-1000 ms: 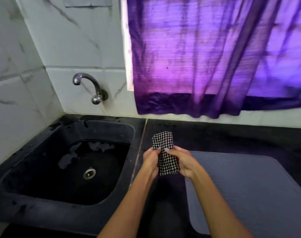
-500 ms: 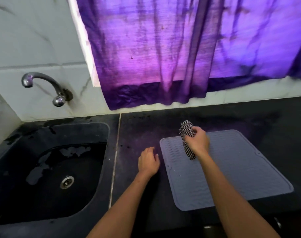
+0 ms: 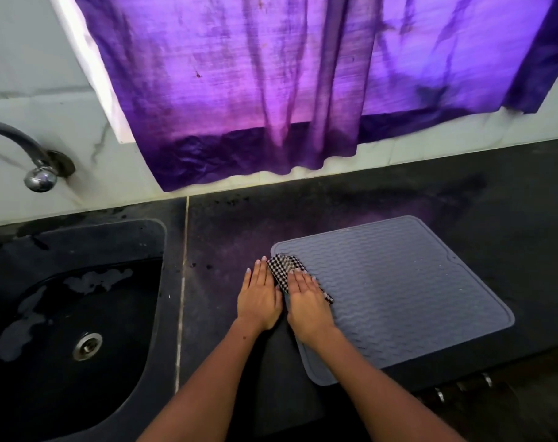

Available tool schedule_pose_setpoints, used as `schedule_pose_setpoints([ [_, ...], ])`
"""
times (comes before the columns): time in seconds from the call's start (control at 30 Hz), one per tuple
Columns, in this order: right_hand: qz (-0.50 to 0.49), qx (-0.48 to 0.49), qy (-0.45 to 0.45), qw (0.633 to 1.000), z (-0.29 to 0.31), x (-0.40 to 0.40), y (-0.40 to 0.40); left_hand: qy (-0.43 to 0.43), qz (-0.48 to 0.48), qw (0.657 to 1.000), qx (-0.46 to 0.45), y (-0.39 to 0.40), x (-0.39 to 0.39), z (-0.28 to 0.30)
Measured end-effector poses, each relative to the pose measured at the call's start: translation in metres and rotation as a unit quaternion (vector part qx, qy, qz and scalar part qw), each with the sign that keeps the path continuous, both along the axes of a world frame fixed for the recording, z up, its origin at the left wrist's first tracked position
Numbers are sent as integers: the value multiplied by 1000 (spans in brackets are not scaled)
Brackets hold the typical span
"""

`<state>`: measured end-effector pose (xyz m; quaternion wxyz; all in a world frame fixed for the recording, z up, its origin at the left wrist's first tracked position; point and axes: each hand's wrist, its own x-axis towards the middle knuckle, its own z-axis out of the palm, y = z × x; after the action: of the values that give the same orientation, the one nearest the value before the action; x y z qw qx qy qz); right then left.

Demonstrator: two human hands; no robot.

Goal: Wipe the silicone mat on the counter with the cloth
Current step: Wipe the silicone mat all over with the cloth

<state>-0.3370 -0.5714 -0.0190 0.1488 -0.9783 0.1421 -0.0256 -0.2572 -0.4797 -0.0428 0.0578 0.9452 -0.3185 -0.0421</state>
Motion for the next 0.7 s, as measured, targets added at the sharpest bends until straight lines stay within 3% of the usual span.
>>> schedule_pose_setpoints([
  [0.1, 13, 54, -9, 998, 8, 1, -12, -8, 11, 1000, -8, -2, -1, -3],
  [0.17, -17, 166, -18, 986, 19, 9, -28, -10, 15, 1000, -17, -2, -1, -3],
  [0.2, -60, 255, -17, 965, 27, 15, -39, -11, 16, 1000, -23, -2, -1, -4],
  [0.27, -157, 481, -45, 861, 48, 24, -57, -13, 17, 999, -29, -3, 0, -6],
  [0.3, -201, 539, -79, 814, 53, 28, -63, -13, 18, 999, -30, -2, 0, -6],
  [0.33, -228, 537, -110, 805, 55, 31, -68, -15, 19, 999, -33, -3, 0, -6],
  [0.43, -192, 301, -126, 926, 64, 23, -58, -15, 20, 999, -30, -2, 1, -4],
  [0.5, -120, 151, -110, 975, 53, 19, -46, -17, 22, 999, -29, -2, 1, -5],
  [0.6, -7, 17, -13, 1000, 12, 18, -26, -20, 26, 999, -27, -3, 2, -8],
  [0.7, -5, -16, 13, 1000, -10, 17, -17, -24, 27, 999, -25, -3, 3, -11],
])
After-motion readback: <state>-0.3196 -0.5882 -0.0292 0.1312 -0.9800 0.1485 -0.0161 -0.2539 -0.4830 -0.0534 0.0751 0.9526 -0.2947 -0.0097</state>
